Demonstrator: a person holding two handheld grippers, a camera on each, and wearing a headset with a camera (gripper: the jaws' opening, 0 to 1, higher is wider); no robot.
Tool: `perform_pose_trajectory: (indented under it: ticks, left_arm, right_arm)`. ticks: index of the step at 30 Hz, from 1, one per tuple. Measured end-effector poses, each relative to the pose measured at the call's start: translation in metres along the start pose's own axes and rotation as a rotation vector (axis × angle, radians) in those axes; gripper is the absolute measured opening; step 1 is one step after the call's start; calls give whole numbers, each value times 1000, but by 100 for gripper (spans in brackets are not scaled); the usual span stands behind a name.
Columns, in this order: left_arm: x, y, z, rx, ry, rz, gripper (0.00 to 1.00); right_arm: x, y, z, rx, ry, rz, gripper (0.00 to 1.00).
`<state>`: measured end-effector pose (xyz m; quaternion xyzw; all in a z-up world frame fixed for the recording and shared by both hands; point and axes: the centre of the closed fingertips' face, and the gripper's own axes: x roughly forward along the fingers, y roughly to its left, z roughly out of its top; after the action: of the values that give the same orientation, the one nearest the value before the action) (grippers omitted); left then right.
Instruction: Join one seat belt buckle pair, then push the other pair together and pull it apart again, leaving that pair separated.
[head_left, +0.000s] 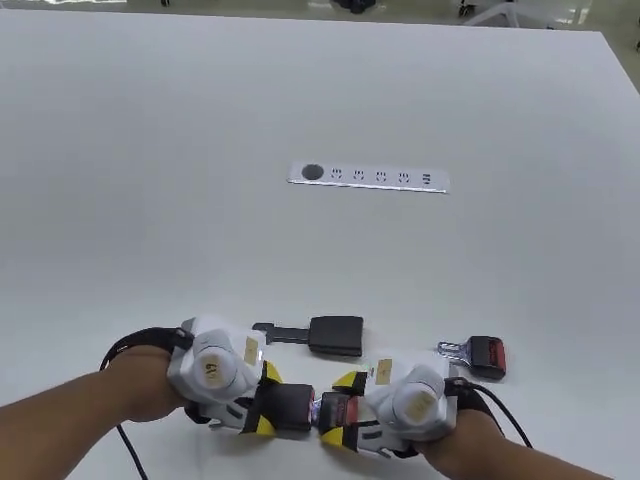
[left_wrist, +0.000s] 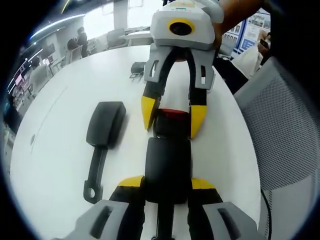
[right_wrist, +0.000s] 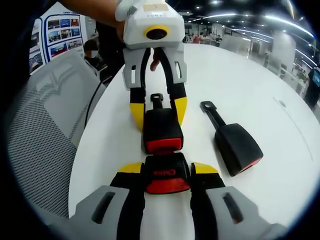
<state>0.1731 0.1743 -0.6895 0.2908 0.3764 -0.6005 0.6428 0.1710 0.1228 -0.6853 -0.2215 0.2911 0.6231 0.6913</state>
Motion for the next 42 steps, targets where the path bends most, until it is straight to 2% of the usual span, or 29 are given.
perform_pose_trajectory:
  ticks: [7, 19, 33, 36, 38, 42]
  left_arm:
    - [1, -2, 2, 15, -31, -9, 32]
    - [2, -2, 2, 6, -67, -23, 32]
    - [1, -3, 3, 6, -78, -20, 33]
    - [1, -3, 3, 13, -77, -18, 33]
    - [2, -3, 2, 16, -72, -19, 33]
    - [3, -4, 3, 41, -47, -7, 33]
  right_arm:
    - [-1, 1, -1, 3, -24, -8, 32]
    - [-2, 1, 0, 27, -61, -7, 32]
    - [-2, 2, 3, 30, -78, -8, 33]
    - [-2, 4, 4, -6, -69, -14, 34]
    - [-3, 4, 5, 14, -73, -23, 34]
    - [-2, 4, 4, 1, -61, -33, 34]
